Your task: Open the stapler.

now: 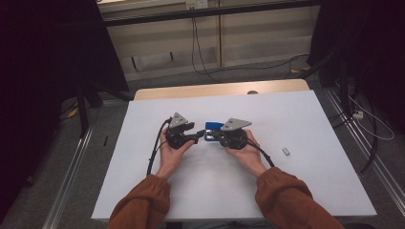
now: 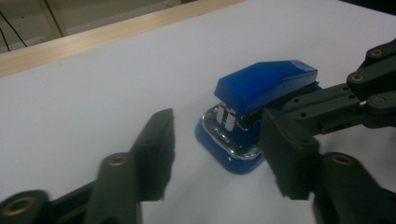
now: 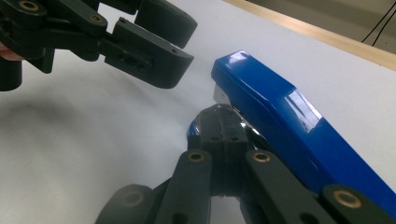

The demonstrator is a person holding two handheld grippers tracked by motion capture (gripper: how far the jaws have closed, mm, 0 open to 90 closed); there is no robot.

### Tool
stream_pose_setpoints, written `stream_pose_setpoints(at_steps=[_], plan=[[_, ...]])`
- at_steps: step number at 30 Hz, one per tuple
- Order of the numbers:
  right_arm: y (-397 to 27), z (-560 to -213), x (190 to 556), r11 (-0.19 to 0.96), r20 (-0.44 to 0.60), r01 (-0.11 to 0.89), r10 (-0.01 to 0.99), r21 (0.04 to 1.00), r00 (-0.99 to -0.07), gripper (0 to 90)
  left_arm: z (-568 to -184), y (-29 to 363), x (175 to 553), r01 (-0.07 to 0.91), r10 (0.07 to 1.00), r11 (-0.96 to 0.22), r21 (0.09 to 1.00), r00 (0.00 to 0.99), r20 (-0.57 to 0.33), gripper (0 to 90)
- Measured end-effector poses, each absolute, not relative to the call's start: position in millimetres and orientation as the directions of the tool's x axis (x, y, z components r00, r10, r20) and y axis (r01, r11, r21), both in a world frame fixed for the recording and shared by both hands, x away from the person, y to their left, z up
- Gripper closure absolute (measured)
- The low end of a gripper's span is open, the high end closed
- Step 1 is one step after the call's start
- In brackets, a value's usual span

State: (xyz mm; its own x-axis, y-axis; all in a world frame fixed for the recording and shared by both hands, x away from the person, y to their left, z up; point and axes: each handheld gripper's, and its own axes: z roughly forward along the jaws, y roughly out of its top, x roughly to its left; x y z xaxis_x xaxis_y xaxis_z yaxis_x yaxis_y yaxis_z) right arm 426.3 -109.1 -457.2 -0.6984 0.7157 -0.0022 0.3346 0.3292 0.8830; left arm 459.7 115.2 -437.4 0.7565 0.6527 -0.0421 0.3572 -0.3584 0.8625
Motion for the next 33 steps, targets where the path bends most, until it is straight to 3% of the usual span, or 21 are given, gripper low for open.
stream_pose_setpoints(at_steps=[1,2,4,6,9,22,33], plan=[[-109,-459,427,0.334,-0.002,0.34,0.716,0.879,-0.698,90.0,-438,114,459,0.347,0.648,-0.37,0.862,0.761,-0.028,58.1],[-109,-459,428,0.335,-0.001,0.344,0.717,0.877,-0.697,90.0,-438,114,459,0.346,0.649,-0.374,0.861,0.761,-0.024,59.9],[-108,-460,429,0.34,-0.001,0.349,0.718,0.873,-0.696,90.0,-439,112,460,0.349,0.654,-0.369,0.861,0.756,-0.027,72.4],[-106,-458,431,0.339,-0.012,0.334,0.719,0.879,-0.695,90.0,-441,108,460,0.344,0.647,-0.382,0.858,0.762,-0.017,75.4],[-103,-458,434,0.351,-0.016,0.34,0.716,0.872,-0.698,90.0,-443,104,458,0.343,0.636,-0.408,0.846,0.772,-0.007,88.4],[-96,-461,440,0.397,-0.039,0.368,0.723,0.841,-0.69,90.0,-447,94,463,0.375,0.656,-0.442,0.815,0.755,0.008,90.0],[-96,-461,442,0.371,0.005,0.4,0.728,0.838,-0.686,90.0,-450,91,474,0.391,0.663,-0.447,0.805,0.749,0.005,90.0]])
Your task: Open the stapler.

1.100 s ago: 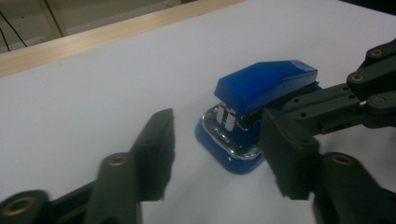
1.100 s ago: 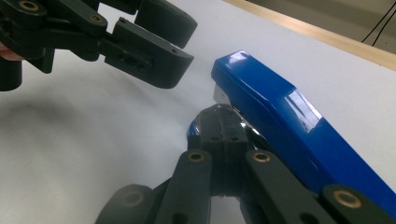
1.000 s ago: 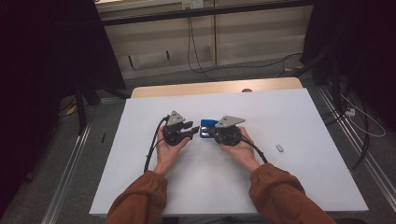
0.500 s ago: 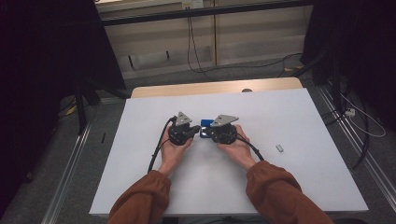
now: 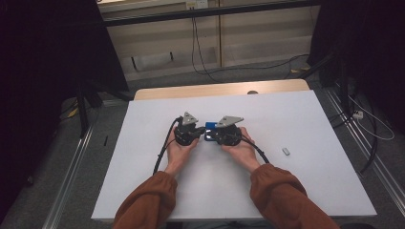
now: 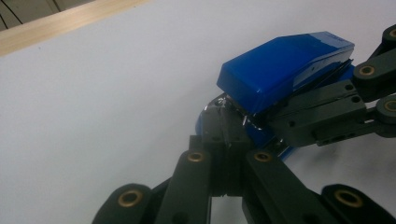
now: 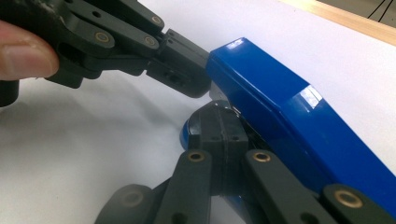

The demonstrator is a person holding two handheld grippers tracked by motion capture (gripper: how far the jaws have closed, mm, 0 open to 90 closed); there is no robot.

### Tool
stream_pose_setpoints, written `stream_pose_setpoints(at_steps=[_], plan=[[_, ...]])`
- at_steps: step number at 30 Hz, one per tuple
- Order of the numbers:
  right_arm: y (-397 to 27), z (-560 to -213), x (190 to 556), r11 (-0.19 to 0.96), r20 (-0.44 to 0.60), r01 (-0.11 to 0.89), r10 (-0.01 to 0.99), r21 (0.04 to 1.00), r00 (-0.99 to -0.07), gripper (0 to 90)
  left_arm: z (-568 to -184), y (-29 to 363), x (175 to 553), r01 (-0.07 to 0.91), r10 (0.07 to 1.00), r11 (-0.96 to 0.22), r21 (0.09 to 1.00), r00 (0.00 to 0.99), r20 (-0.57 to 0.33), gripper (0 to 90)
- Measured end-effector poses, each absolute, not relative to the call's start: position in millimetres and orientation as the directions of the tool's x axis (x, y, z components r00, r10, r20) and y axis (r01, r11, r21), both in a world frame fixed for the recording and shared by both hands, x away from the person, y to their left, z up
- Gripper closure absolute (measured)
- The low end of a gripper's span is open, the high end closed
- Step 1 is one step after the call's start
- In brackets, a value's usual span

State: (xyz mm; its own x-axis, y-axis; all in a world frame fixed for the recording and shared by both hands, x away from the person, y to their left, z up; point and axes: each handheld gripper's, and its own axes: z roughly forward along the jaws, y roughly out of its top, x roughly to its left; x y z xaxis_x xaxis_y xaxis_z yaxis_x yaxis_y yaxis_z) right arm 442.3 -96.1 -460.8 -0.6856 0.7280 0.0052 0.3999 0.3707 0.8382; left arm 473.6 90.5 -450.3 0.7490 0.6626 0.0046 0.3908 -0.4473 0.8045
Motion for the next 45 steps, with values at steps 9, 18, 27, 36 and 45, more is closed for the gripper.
stream_pose_setpoints(at_steps=[9,18,27,36,45], plan=[[-94,-461,441,0.373,-0.008,0.398,0.737,0.838,-0.675,90.0,-449,92,473,0.376,0.657,-0.439,0.816,0.754,0.005,90.0],[-95,-461,441,0.369,-0.002,0.399,0.736,0.839,-0.677,90.0,-446,92,473,0.376,0.654,-0.423,0.824,0.756,-0.009,90.0],[-94,-461,440,0.372,-0.008,0.396,0.737,0.839,-0.675,90.0,-439,91,472,0.362,0.651,-0.393,0.846,0.759,-0.022,90.0],[-94,-461,441,0.372,-0.006,0.397,0.736,0.839,-0.677,90.0,-435,90,471,0.357,0.647,-0.378,0.854,0.762,-0.032,90.0],[-95,-461,441,0.365,0.006,0.403,0.735,0.839,-0.678,90.0,-431,89,471,0.347,0.643,-0.371,0.862,0.765,-0.031,90.0]])
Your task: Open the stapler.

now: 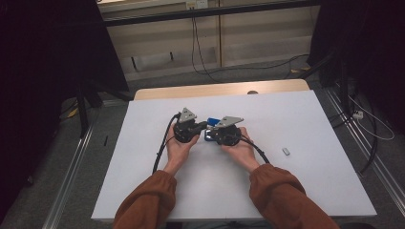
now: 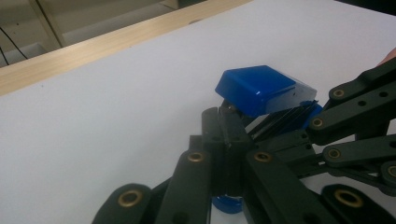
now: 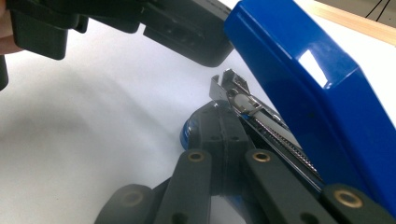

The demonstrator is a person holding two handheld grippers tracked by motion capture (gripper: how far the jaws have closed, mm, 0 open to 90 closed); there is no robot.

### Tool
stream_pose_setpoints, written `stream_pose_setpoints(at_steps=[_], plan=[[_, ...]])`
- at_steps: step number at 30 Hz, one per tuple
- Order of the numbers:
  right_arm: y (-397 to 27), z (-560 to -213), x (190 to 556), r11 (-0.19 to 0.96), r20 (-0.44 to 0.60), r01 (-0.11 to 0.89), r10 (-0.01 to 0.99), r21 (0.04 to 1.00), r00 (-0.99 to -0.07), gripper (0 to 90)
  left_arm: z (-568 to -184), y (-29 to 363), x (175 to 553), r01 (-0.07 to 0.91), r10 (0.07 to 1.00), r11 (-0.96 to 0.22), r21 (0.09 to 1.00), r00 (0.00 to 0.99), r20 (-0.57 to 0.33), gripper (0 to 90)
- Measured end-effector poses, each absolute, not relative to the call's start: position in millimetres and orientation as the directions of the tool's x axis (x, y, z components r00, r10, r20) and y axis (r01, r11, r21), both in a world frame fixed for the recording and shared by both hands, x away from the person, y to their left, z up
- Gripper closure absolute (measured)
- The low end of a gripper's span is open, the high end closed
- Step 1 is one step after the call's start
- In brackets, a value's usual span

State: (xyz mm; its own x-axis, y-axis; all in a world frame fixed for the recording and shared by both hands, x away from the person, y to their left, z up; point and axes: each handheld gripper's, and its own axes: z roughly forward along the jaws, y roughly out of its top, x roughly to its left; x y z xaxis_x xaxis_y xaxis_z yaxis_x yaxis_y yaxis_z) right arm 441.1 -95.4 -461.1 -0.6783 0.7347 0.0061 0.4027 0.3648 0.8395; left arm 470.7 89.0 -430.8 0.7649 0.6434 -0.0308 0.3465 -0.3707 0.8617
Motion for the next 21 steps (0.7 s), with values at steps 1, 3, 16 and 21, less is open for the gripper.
stream_pose_setpoints(at_steps=[1,3,16,21], plan=[[-95.4,-461.1,441.0,0.366,0.005,0.402,0.735,0.839,-0.678,90.0,-430.3,89.0,470.5,0.347,0.643,-0.37,0.862,0.765,-0.032,90.0],[-95.8,-461.1,441.2,0.363,0.01,0.404,0.734,0.84,-0.679,90.0,-428.7,88.8,470.1,0.349,0.64,-0.359,0.866,0.767,-0.044,90.0],[-101.3,-459.7,439.7,0.377,-0.005,0.406,0.739,0.832,-0.674,90.0,-423.3,86.3,468.7,0.334,0.632,-0.34,0.879,0.774,-0.05,90.0],[-101.3,-459.6,439.7,0.375,-0.004,0.408,0.74,0.832,-0.673,90.0,-423.3,86.6,469.7,0.335,0.629,-0.341,0.878,0.776,-0.052,90.0]])
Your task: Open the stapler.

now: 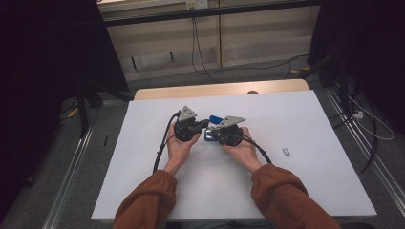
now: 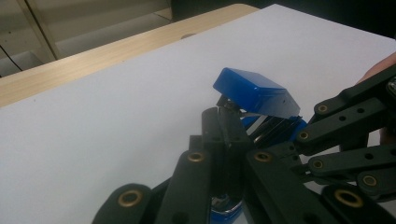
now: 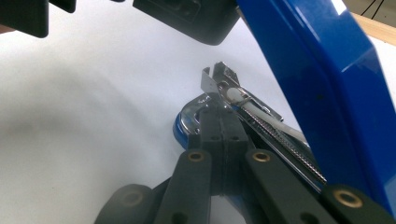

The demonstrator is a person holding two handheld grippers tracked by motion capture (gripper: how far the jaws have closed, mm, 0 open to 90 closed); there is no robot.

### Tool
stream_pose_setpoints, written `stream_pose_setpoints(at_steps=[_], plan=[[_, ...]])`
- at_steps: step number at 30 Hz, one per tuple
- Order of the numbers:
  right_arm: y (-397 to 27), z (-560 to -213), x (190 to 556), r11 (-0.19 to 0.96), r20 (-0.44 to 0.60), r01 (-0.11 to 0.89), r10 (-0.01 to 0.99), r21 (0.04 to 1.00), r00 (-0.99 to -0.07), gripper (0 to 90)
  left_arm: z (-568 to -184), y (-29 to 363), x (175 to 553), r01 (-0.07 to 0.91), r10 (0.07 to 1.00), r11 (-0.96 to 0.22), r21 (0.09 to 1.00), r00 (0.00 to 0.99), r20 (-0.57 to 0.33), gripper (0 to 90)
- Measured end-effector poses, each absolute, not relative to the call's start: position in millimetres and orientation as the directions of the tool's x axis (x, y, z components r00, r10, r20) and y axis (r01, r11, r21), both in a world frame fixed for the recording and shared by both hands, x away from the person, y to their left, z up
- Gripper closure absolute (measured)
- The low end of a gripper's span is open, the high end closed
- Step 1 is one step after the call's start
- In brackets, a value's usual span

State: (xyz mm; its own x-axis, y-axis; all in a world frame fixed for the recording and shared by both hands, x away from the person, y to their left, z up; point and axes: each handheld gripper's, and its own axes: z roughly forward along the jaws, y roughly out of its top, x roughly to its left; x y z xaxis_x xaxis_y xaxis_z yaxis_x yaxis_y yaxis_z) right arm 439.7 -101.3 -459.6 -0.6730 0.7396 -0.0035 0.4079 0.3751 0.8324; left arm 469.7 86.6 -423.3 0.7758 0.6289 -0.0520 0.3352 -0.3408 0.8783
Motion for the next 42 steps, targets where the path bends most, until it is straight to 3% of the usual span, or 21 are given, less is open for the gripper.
stream_pose_setpoints(at_steps=[10,42], plan=[[-104.4,-457.8,436.2,0.353,0.017,0.394,0.727,0.849,-0.687,90.0,-424.0,86.9,470.0,0.327,0.628,-0.353,0.877,0.778,-0.038,90.0],[-96.5,-453.0,432.1,0.255,-0.029,0.321,0.822,0.912,-0.569,90.0,-427.7,87.8,472.7,0.343,0.627,-0.367,0.864,0.778,-0.043,90.0]])
